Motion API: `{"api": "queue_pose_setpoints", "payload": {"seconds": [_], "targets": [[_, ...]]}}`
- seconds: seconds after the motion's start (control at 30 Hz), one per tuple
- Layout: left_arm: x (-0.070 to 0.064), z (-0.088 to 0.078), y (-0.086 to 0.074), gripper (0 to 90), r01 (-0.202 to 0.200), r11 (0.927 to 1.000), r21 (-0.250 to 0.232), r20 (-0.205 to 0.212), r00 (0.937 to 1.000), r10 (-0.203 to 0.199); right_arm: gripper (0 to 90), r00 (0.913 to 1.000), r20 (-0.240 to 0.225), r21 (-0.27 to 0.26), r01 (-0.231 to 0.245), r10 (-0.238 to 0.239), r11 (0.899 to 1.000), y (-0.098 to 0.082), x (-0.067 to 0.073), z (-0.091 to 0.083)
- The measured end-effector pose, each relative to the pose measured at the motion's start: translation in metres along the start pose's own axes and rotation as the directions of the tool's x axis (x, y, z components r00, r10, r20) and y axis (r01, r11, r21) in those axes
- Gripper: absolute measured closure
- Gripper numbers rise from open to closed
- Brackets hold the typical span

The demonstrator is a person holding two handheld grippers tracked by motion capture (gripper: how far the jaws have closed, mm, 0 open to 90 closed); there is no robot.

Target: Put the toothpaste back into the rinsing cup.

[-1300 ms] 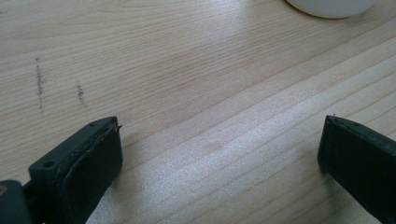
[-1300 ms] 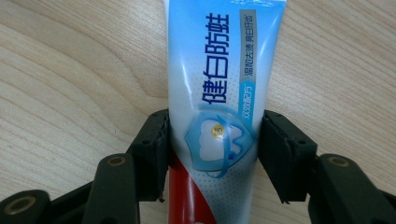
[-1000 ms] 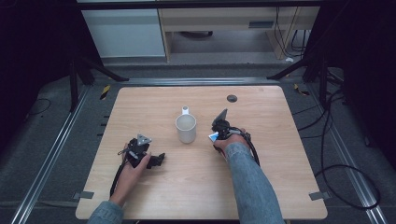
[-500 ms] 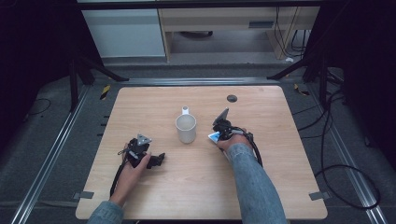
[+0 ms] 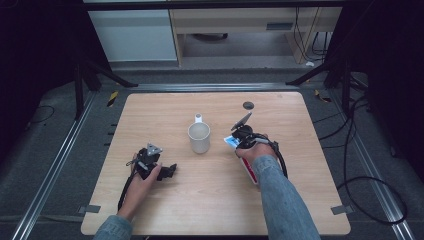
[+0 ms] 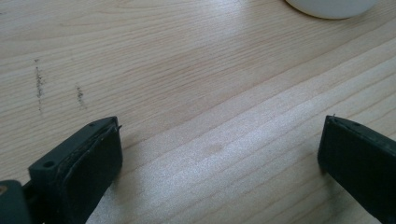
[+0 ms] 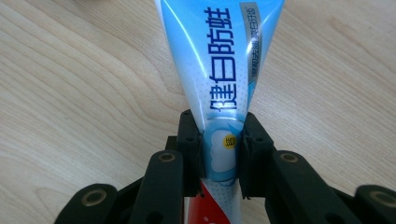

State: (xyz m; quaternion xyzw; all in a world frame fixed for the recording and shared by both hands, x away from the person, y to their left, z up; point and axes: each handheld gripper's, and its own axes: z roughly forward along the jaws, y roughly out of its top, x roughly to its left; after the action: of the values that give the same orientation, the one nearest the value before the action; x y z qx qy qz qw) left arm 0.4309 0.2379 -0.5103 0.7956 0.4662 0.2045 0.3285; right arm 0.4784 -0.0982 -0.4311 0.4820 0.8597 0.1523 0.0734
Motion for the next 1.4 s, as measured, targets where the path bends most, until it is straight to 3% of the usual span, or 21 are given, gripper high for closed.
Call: {"api": "queue_pose_setpoints", "payload": {"seconds": [0.03,0.13,0.3,0.53,0.8,0.83,1.0,1.03,1.07,1.1,1.23,1.27,1.33,1.4], "targets": [[0.000,0.000,0.000,0.0,-0.001,1.0000,0.000,0.000,1.0000,0.001,73.6,0.9998,0.004,-0.016,0.017,-0.017,1.000,-0.001,-0.001,-0.002],[0.000,0.000,0.000,0.0,-0.002,1.0000,0.001,0.000,1.0000,0.002,73.7,0.9999,-0.013,-0.034,0.006,-0.007,0.999,-0.001,-0.001,-0.008],[0.000,0.000,0.000,0.0,0.000,1.0000,0.000,0.000,1.0000,0.000,73.8,0.9992,-0.036,-0.116,0.015,-0.020,0.993,-0.003,-0.004,-0.029],[0.000,0.000,0.000,0.0,0.000,1.0000,0.000,0.000,1.0000,0.000,73.7,0.9974,-0.064,-0.224,0.018,-0.034,0.974,0.002,-0.006,-0.050],[0.001,0.001,0.001,0.0,-0.003,1.0000,0.005,0.000,1.0000,0.003,73.6,0.9927,-0.109,-0.287,0.018,-0.052,0.958,0.009,-0.008,-0.057],[0.001,0.000,0.001,0.0,-0.005,1.0000,0.006,0.000,1.0000,0.005,73.6,0.9915,-0.117,-0.314,0.018,-0.057,0.949,0.011,-0.008,-0.058],[0.001,0.001,0.001,0.0,-0.003,1.0000,0.003,0.000,1.0000,0.003,73.8,0.9894,-0.128,-0.354,0.019,-0.068,0.935,0.013,-0.009,-0.058],[0.001,0.001,0.001,0.0,-0.004,1.0000,0.003,0.000,1.0000,0.004,73.7,0.9883,-0.131,-0.377,0.023,-0.078,0.926,0.013,-0.008,-0.058],[0.001,0.000,0.001,0.0,-0.004,1.0000,0.006,0.000,1.0000,0.004,73.7,0.9883,-0.131,-0.377,0.023,-0.078,0.926,0.013,-0.008,-0.058],[0.001,0.000,0.001,0.0,-0.004,1.0000,0.006,-0.001,1.0000,0.004,73.7,0.9856,-0.135,-0.404,0.039,-0.102,0.914,0.014,-0.007,-0.058],[0.001,0.000,0.001,0.0,-0.004,1.0000,0.006,0.000,1.0000,0.004,73.8,0.9832,-0.136,-0.446,0.049,-0.121,0.894,0.015,-0.004,-0.059],[0.001,0.001,0.001,0.0,-0.004,1.0000,0.006,0.000,1.0000,0.004,73.8,0.9832,-0.136,-0.446,0.049,-0.121,0.894,0.015,-0.004,-0.059],[0.001,0.001,0.001,0.0,-0.004,1.0000,0.005,-0.001,1.0000,0.004,73.8,0.9819,-0.140,-0.481,0.045,-0.128,0.875,0.016,-0.002,-0.060],[0.001,0.001,0.001,0.0,-0.004,1.0000,0.005,0.000,1.0000,0.004,73.8,0.9815,-0.149,-0.493,0.032,-0.121,0.869,0.015,0.000,-0.060]]}}
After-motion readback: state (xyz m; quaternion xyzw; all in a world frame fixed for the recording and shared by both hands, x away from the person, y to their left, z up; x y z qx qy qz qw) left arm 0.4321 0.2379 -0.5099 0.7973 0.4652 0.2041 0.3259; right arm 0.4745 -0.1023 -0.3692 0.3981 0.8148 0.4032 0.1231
